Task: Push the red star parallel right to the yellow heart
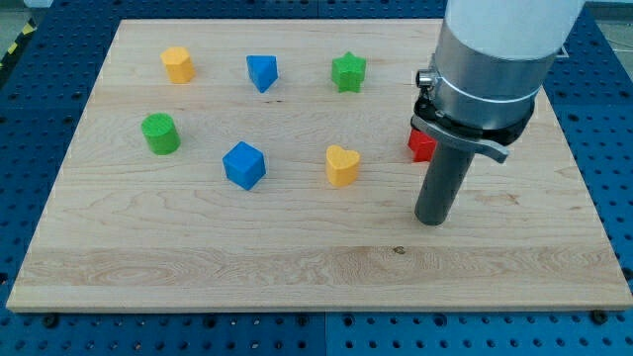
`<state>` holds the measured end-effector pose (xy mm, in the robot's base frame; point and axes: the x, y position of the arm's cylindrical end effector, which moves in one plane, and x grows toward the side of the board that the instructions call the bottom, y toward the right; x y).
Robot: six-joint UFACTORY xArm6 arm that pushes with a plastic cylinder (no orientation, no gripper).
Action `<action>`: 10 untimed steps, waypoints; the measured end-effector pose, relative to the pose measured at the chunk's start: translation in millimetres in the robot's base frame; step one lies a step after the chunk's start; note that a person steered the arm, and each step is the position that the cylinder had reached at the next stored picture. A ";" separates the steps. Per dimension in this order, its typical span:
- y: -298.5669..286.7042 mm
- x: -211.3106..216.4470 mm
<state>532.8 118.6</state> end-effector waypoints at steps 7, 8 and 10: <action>15.3 -120.5; 52.6 -57.9; 21.0 -54.0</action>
